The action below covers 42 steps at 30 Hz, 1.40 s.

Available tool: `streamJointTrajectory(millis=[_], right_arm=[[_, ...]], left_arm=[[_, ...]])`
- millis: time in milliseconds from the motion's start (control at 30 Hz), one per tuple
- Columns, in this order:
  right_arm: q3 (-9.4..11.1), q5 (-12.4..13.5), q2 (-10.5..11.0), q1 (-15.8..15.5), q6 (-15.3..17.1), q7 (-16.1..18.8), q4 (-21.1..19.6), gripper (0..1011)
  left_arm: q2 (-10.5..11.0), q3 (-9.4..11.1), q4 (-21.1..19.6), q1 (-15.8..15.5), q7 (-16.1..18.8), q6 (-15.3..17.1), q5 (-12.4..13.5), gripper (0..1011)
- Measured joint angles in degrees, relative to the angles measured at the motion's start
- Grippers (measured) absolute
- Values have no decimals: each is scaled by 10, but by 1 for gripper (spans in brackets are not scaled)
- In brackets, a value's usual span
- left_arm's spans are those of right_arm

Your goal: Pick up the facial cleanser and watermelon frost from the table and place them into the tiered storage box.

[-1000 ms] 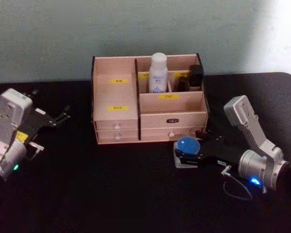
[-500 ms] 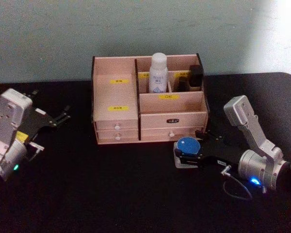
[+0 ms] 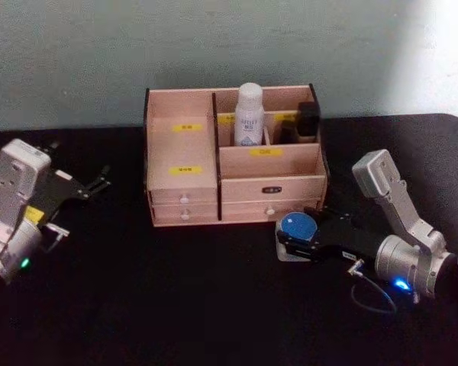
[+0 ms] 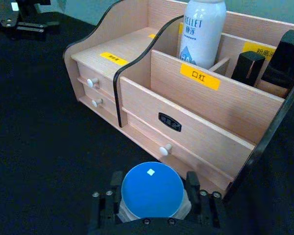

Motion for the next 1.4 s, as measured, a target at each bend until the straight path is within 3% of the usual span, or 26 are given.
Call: streamJointTrajectory(millis=[167, 733, 1167, 1400], right_arm=[[0, 0, 0, 0, 0, 0, 0, 712], [1, 0, 0, -1, 0, 0, -1, 712], [18, 15, 14, -22, -6, -2, -59, 712], [19, 20, 17, -16, -16, 3, -90, 712]], left_arm=[[0, 0, 0, 0, 0, 0, 0, 1001], [0, 0, 0, 0, 0, 0, 0, 1001], [0, 0, 0, 0, 0, 0, 0, 1001], [0, 0, 0, 0, 0, 0, 0, 1001]])
